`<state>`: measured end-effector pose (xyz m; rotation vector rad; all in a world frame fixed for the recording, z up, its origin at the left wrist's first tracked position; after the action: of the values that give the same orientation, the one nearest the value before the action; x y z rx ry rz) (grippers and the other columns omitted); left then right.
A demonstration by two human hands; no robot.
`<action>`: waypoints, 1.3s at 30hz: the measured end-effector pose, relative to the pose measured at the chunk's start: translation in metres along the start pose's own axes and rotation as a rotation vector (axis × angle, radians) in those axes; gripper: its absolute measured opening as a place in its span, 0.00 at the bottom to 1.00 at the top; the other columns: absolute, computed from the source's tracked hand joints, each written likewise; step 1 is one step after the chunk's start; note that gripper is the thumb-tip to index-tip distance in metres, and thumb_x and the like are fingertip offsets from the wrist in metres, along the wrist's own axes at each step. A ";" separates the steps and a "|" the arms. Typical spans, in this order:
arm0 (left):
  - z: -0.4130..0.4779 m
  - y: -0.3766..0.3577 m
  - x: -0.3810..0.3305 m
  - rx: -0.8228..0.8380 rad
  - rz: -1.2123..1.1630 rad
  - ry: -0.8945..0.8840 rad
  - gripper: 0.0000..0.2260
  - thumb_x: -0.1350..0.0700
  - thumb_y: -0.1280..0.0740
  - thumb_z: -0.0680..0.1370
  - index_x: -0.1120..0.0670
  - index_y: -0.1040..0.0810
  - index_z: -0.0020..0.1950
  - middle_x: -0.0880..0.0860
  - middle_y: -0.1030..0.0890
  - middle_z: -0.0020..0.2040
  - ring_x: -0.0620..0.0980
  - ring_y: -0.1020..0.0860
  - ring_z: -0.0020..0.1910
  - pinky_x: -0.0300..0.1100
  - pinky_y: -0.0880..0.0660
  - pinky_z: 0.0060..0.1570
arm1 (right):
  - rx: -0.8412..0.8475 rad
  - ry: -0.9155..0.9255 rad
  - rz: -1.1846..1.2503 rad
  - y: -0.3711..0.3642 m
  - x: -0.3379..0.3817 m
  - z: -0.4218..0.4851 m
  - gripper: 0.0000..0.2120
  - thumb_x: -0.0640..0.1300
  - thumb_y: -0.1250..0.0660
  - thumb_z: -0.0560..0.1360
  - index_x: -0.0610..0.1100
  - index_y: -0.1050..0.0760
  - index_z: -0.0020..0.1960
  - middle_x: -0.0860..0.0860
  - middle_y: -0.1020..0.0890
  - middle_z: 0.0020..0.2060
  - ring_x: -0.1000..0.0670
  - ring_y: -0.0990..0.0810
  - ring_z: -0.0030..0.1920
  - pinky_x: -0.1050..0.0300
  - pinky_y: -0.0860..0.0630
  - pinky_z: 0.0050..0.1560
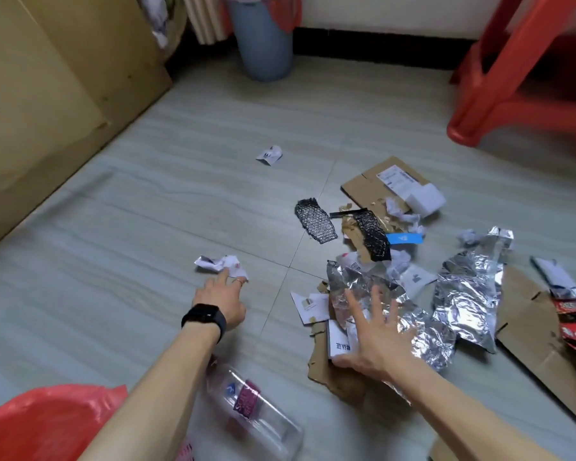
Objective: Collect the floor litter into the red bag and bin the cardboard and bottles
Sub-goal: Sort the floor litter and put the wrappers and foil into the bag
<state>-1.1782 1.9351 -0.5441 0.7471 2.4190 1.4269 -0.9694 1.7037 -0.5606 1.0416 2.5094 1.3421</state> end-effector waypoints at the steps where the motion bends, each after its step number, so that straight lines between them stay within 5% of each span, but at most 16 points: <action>1: 0.012 -0.005 0.005 -0.007 -0.002 0.022 0.30 0.50 0.37 0.76 0.42 0.41 0.78 0.54 0.48 0.80 0.60 0.36 0.72 0.52 0.32 0.67 | 0.043 0.021 0.004 -0.010 -0.003 0.006 0.61 0.74 0.29 0.63 0.66 0.73 0.75 0.50 0.76 0.75 0.30 0.66 0.77 0.22 0.45 0.70; 6: 0.059 -0.024 0.020 -0.063 -0.027 0.097 0.33 0.48 0.37 0.77 0.42 0.48 0.79 0.55 0.50 0.79 0.64 0.41 0.73 0.57 0.32 0.66 | -0.003 0.101 -0.117 -0.036 -0.006 0.003 0.51 0.67 0.32 0.72 0.62 0.66 0.79 0.47 0.64 0.80 0.29 0.57 0.77 0.36 0.30 0.69; 11: 0.040 -0.042 -0.005 -0.199 -0.210 0.100 0.16 0.52 0.41 0.82 0.48 0.30 0.70 0.60 0.24 0.64 0.63 0.23 0.58 0.52 0.25 0.51 | 0.057 0.163 -0.110 -0.040 -0.018 -0.004 0.49 0.65 0.31 0.73 0.61 0.61 0.80 0.48 0.61 0.81 0.32 0.57 0.79 0.40 0.37 0.75; 16: 0.003 -0.052 -0.052 -0.147 -0.104 0.011 0.18 0.56 0.41 0.81 0.42 0.26 0.69 0.57 0.18 0.58 0.60 0.20 0.55 0.48 0.25 0.49 | 0.211 0.204 -0.074 -0.026 -0.021 -0.008 0.52 0.65 0.26 0.68 0.60 0.54 0.81 0.49 0.59 0.81 0.36 0.54 0.80 0.46 0.49 0.78; 20: -0.025 -0.040 -0.079 -0.076 -0.136 -0.090 0.12 0.50 0.39 0.80 0.39 0.22 0.60 0.52 0.17 0.55 0.58 0.20 0.53 0.46 0.22 0.47 | 0.253 0.180 -0.103 -0.010 -0.021 -0.036 0.43 0.59 0.29 0.74 0.53 0.47 0.81 0.43 0.52 0.81 0.39 0.43 0.79 0.51 0.44 0.76; 25: -0.093 -0.015 -0.092 -0.194 -0.356 -0.165 0.10 0.41 0.38 0.79 0.36 0.21 0.57 0.44 0.16 0.52 0.52 0.18 0.52 0.44 0.21 0.44 | -0.106 0.071 0.089 0.015 -0.034 -0.086 0.18 0.43 0.43 0.78 0.53 0.32 0.67 0.45 0.22 0.63 0.39 0.22 0.59 0.47 0.23 0.56; 30: -0.157 0.031 -0.070 -0.337 -0.472 -0.187 0.10 0.31 0.40 0.76 0.32 0.28 0.53 0.38 0.16 0.48 0.47 0.18 0.47 0.44 0.22 0.42 | -0.295 0.013 0.222 0.069 -0.031 -0.133 0.15 0.45 0.40 0.78 0.52 0.29 0.64 0.44 0.17 0.55 0.38 0.20 0.53 0.49 0.24 0.46; 36: -0.245 0.109 -0.002 -0.612 -0.595 -0.078 0.18 0.28 0.40 0.71 0.36 0.19 0.49 0.39 0.15 0.44 0.46 0.17 0.45 0.45 0.21 0.45 | -0.419 0.189 0.451 0.128 0.036 -0.189 0.13 0.47 0.36 0.79 0.52 0.24 0.62 0.46 0.16 0.54 0.43 0.20 0.51 0.51 0.24 0.48; 39: -0.294 0.117 0.044 -0.681 -0.570 0.011 0.21 0.28 0.42 0.70 0.39 0.19 0.49 0.44 0.15 0.44 0.50 0.16 0.46 0.46 0.21 0.44 | -0.462 0.358 0.474 0.138 0.090 -0.220 0.06 0.48 0.35 0.79 0.52 0.23 0.55 0.47 0.16 0.47 0.47 0.20 0.43 0.53 0.25 0.41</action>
<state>-1.3094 1.7857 -0.2940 -0.1015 1.7266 1.7916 -1.0528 1.6582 -0.3030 1.4309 2.0394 2.2809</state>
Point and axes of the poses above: each hand's wrist, its own z-axis towards the middle knuckle, its own y-axis out of the back of the hand, x = y × z, the point moved 5 cm from there along z, towards the middle knuckle
